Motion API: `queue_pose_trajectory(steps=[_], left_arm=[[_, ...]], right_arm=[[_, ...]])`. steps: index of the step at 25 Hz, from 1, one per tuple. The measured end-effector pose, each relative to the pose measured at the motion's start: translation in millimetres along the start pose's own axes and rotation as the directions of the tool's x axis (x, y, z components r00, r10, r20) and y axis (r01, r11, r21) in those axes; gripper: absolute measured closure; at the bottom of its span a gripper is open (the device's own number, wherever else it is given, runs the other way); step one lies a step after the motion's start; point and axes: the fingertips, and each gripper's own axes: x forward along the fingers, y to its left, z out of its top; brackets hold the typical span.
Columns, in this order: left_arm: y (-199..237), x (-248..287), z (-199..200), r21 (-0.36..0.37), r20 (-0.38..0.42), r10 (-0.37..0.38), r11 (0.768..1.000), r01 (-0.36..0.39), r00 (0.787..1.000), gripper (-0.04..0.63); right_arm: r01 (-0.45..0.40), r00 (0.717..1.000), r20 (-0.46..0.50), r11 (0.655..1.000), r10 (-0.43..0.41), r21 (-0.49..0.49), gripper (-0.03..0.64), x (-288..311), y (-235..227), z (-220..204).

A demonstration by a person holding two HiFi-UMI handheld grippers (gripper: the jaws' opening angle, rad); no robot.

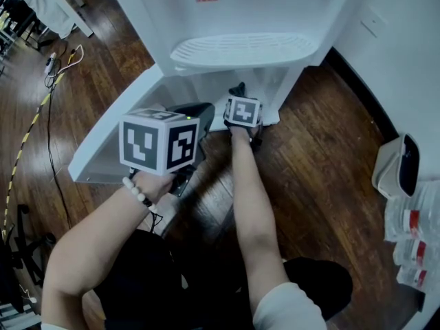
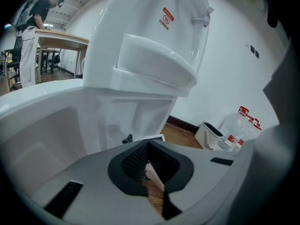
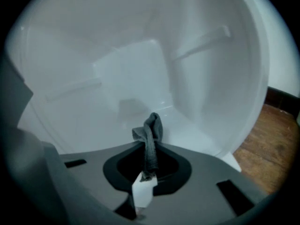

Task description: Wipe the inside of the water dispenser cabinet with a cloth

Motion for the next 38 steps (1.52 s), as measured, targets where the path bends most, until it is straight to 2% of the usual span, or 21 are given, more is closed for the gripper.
queue_pose_trajectory(steps=[2, 4, 8, 11, 15, 17, 19, 22, 26, 31, 33, 36, 38], left_arm=[[0, -1, 1, 0.001, 0.003, 0.005, 1.000, -0.005, 1.000, 0.598], [0, -1, 2, 0.004, 0.009, 0.012, 1.000, -0.012, 1.000, 0.597], [3, -7, 4, 0.005, 0.020, 0.023, 1.000, -0.023, 1.000, 0.597], [5, -8, 5, 0.000, 0.022, 0.030, 1.000, -0.030, 0.999, 0.597], [1, -7, 4, 0.002, 0.020, 0.023, 1.000, -0.023, 1.000, 0.597], [1, -8, 4, 0.001, 0.023, 0.022, 1.000, -0.022, 0.999, 0.598], [0, -8, 5, -0.004, 0.025, 0.020, 1.000, -0.020, 0.999, 0.597], [-2, -6, 4, -0.002, 0.023, 0.015, 1.000, -0.015, 1.000, 0.597], [-7, -1, 5, -0.009, 0.026, -0.001, 1.000, 0.001, 1.000, 0.597], [-8, 3, 6, -0.009, 0.030, -0.006, 1.000, 0.006, 1.000, 0.597], [-11, 4, 5, -0.018, 0.028, -0.012, 1.000, 0.012, 1.000, 0.597], [-21, 1, 3, -0.031, 0.015, -0.049, 0.998, 0.050, 0.999, 0.597], [-31, -4, 11, -0.028, 0.030, -0.085, 0.996, 0.086, 0.996, 0.597]], right_arm=[[-0.083, 0.996, -0.046, 0.996, 0.082, -0.023, 0.578, 4, 30, -10], [-0.105, 0.989, -0.105, 0.994, 0.101, -0.030, 0.578, 2, 42, -24], [-0.206, 0.977, -0.054, 0.978, 0.205, -0.021, 0.578, 3, 74, -20], [-0.256, 0.965, -0.065, 0.967, 0.255, -0.014, 0.578, -1, 93, -28], [-0.205, 0.972, -0.115, 0.979, 0.203, -0.009, 0.578, -6, 82, -44], [-0.139, 0.989, -0.058, 0.990, 0.139, 0.011, 0.578, -7, 54, -33], [-0.068, 0.998, -0.008, 0.994, 0.069, 0.081, 0.578, -12, 15, -24], [-0.033, 0.999, 0.031, 0.977, 0.027, 0.211, 0.578, -20, -32, -20], [-0.026, 0.996, 0.094, 0.924, -0.011, 0.381, 0.578, -32, -71, -16], [0.037, 0.986, 0.130, 0.905, -0.101, 0.424, 0.578, -47, -97, -15], [0.029, 0.984, 0.146, 0.904, -0.101, 0.427, 0.578, -53, -95, -15], [-0.047, 0.982, 0.187, 0.906, -0.036, 0.420, 0.578, -62, -71, -16], [-0.114, 0.969, 0.246, 0.905, 0.011, 0.409, 0.578, -76, -53, -11]])
